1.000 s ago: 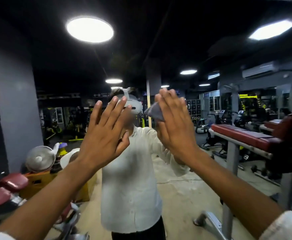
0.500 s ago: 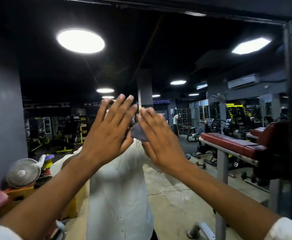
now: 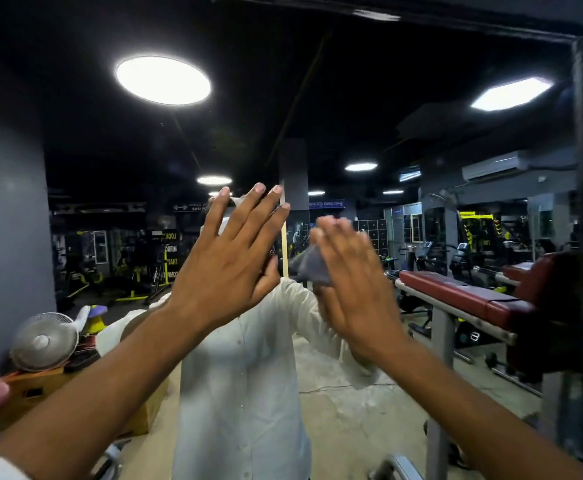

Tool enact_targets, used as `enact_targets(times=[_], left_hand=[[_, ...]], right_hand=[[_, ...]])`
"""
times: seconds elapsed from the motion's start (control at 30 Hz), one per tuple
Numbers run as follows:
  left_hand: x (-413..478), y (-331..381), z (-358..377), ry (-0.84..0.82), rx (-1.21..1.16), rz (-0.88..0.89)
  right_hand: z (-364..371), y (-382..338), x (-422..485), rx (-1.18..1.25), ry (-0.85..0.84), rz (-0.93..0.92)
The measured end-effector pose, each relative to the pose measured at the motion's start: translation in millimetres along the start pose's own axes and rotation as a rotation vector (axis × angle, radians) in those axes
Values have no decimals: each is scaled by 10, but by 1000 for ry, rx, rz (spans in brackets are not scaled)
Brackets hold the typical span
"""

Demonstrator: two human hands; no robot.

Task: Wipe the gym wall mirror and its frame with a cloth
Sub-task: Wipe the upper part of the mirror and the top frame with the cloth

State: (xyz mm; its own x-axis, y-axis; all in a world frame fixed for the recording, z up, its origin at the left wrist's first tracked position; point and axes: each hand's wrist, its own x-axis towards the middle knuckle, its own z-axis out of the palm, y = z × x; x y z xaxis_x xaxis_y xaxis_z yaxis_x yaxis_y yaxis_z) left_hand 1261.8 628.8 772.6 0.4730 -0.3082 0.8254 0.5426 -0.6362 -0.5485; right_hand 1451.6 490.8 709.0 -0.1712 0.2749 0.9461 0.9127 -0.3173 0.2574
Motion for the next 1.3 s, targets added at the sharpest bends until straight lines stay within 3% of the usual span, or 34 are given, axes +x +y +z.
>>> enact_targets(times=[0.13,0.23,0.3,0.43,0.6,0.83,0.97,1.1,1.3], left_hand=[[-6,9,19,-29,21,2],[-11,11,26,-45,19,4],[-18,4,29,-42,17,-2],[-237,139,46,17,-20,55],[-821,537,129,-11,-77,79],[-1425,1010,160,-124,-135,58],[-1562,1125,182,-160,-108,46],[-1637,1150,226,-157,-84,168],[-1662,1164,255,-124,-73,213]], right_hand=[[-108,363,230,122,140,352],[-99,196,587,125,241,433],[-48,-19,597,135,207,350],[8,-171,82,38,15,-11],[130,-121,-690,-12,-14,20],[291,-421,-2159,-8,-171,-433],[213,-359,-2034,63,-128,-336],[306,-600,-2167,163,-85,-180],[479,-682,-3152,-96,-222,-576]])
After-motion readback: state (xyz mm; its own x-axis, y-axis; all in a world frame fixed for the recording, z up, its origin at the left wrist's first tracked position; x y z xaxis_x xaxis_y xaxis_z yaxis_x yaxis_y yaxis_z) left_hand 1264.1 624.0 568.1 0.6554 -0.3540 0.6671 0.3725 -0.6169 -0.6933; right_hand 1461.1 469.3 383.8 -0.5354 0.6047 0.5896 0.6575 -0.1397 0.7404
